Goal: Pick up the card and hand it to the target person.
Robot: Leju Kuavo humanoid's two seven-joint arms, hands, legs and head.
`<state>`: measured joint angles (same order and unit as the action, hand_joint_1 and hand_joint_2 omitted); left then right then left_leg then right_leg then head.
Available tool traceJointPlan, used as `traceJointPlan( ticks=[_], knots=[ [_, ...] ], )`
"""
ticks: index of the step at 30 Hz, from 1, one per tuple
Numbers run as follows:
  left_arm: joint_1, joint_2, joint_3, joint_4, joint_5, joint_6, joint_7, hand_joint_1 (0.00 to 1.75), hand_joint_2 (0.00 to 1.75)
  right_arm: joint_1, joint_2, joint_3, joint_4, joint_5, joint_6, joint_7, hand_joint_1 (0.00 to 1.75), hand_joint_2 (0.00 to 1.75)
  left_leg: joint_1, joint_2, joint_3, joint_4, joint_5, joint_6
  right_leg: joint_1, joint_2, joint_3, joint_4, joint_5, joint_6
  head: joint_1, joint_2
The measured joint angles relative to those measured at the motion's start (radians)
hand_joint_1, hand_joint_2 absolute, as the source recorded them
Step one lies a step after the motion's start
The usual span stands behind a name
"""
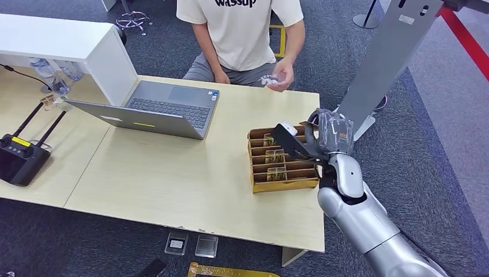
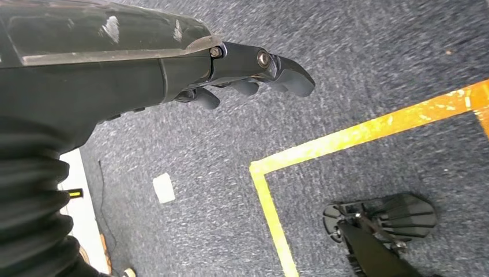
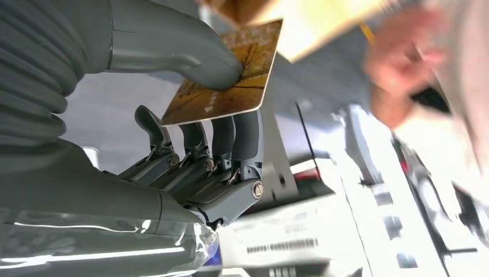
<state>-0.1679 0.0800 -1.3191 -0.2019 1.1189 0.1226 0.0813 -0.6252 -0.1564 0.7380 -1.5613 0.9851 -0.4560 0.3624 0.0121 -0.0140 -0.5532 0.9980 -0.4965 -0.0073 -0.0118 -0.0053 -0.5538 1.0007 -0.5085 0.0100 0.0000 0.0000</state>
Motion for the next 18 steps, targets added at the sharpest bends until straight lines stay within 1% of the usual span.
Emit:
traceJointPlan(
  ticks=[3,7,9,13,16,18],
  knots=[
    [-0.015,-0.004,-0.007,0.0,-0.006,-0.003,0.009,0.0,1.75,-0.004,0.03,0.018,0.067,0.017,0.0,-0.027,1.45,1.75,0.0,0.0,0.001,-0.001,0.0,0.0,0.0,0.0,0.001,-0.001,0.0,0.0,0.0,0.0],
    [-0.033,-0.007,-0.02,-0.001,-0.016,-0.012,0.014,0.0,1.75,-0.033,0.078,0.039,0.249,-0.026,-0.035,-0.107,1.45,1.75,0.0,0.001,0.002,-0.002,0.001,0.0,0.0,0.002,0.002,-0.002,0.002,0.0,0.0,0.0],
    [-0.041,-0.008,-0.028,-0.001,-0.022,-0.017,0.019,0.0,1.75,-0.054,0.096,0.056,0.351,-0.028,-0.052,-0.143,1.45,1.75,0.0,0.002,0.003,-0.003,0.002,0.0,0.0,0.002,0.002,-0.002,0.002,0.0,0.0,0.0],
    [-0.058,-0.009,-0.039,-0.002,-0.029,-0.033,0.032,0.0,1.75,-0.097,0.141,0.09,0.597,-0.021,-0.133,-0.257,1.45,1.75,0.0,0.004,0.004,-0.003,0.001,0.0,0.0,0.004,0.003,-0.003,0.002,0.0,0.0,0.0],
    [-0.057,-0.008,-0.039,-0.003,-0.026,-0.039,0.034,0.0,1.75,-0.105,0.161,0.088,0.696,-0.045,-0.188,-0.305,1.45,1.75,0.0,0.004,0.005,-0.004,0.001,0.0,0.0,0.005,0.005,-0.003,0.003,0.0,0.0,0.0],
    [-0.052,-0.006,-0.038,-0.004,-0.024,-0.04,0.032,0.0,1.75,-0.108,0.173,0.083,0.738,-0.071,-0.204,-0.325,1.45,1.75,0.0,0.004,0.006,-0.004,0.001,0.0,0.0,0.005,0.005,-0.003,0.003,0.0,0.0,0.0]
  ],
)
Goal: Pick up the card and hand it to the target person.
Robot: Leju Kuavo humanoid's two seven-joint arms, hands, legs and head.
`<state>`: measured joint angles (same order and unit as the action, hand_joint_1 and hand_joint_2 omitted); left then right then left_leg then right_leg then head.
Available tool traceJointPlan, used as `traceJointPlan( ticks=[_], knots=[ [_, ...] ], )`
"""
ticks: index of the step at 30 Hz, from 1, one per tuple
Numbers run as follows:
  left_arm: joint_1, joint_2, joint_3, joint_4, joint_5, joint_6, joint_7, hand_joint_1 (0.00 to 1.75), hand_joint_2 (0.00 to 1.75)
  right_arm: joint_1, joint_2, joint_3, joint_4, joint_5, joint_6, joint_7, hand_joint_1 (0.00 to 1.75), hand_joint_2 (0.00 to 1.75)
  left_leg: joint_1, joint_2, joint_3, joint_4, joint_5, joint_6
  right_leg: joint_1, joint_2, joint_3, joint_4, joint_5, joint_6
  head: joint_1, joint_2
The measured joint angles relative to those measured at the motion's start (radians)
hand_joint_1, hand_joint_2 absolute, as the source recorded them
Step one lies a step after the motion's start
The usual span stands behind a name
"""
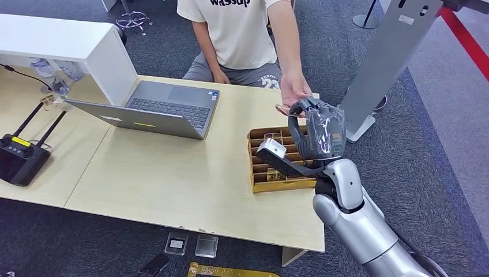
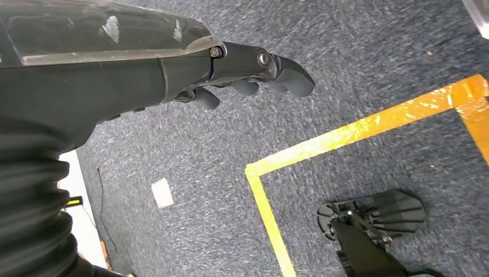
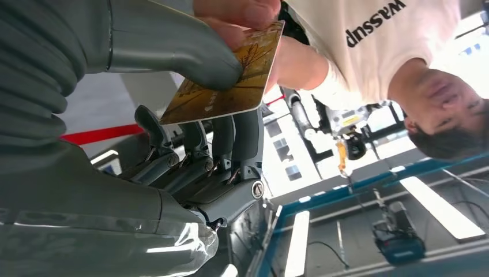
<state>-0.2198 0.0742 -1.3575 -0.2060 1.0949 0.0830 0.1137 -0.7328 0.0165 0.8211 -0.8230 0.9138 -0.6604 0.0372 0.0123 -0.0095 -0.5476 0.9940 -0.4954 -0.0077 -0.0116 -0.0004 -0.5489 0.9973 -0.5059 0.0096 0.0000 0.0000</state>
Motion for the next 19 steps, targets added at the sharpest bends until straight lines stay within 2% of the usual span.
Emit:
traceJointPlan(
  ticks=[2,6,8,10,12,15,19],
  knots=[
    [0.003,0.001,-0.002,-0.001,-0.002,0.0,-0.003,0.0,1.75,-0.006,0.007,0.002,0.027,-0.002,-0.017,-0.006,1.45,1.75,0.0,0.001,0.001,0.0,0.0,0.0,0.0,0.0,0.0,0.0,0.0,0.0,0.0,0.0],
    [0.004,0.003,-0.008,-0.002,-0.007,-0.001,-0.01,0.0,1.75,-0.006,0.013,-0.007,0.034,-0.018,-0.038,-0.011,0.0,1.75,0.0,0.0,-0.001,0.001,-0.001,0.0,0.0,0.0,-0.001,0.001,-0.001,0.0,0.0,0.0],
    [0.006,0.003,-0.001,-0.002,-0.001,0.007,-0.018,0.0,1.75,0.005,0.011,-0.027,0.007,-0.033,-0.038,-0.014,0.0,1.75,0.0,-0.001,-0.002,0.001,-0.001,0.0,0.0,-0.001,-0.002,0.001,-0.001,0.0,0.0,0.0],
    [0.01,0.003,0.009,-0.002,0.008,0.014,-0.023,0.0,0.87,0.025,0.01,-0.06,-0.033,-0.111,-0.035,-0.046,0.0,1.75,0.0,-0.001,-0.002,0.001,0.0,0.0,0.0,-0.001,-0.002,0.001,-0.001,0.0,0.0,0.0],
    [0.02,0.005,0.02,-0.002,0.018,0.02,-0.03,0.0,0.0,0.053,0.006,-0.098,-0.091,-0.262,-0.012,-0.103,0.0,1.75,0.0,-0.001,-0.002,0.001,0.0,0.0,0.0,-0.001,-0.002,0.001,-0.001,0.0,0.0,0.0],
    [0.042,0.01,0.035,-0.001,0.035,0.034,-0.043,0.0,0.0,0.121,-0.027,-0.144,-0.237,-0.54,0.09,-0.176,0.0,1.75,0.0,-0.002,-0.002,0.001,-0.001,0.0,0.0,-0.002,-0.002,0.001,-0.001,0.0,0.0,0.0],
    [0.06,0.016,0.044,0.0,0.046,0.048,-0.047,0.0,0.0,0.207,-0.076,-0.173,-0.387,-0.748,0.175,-0.191,0.0,1.75,0.0,-0.003,-0.001,0.001,-0.001,0.0,0.0,-0.004,0.0,0.0,-0.002,0.0,0.0,0.0]
  ],
)
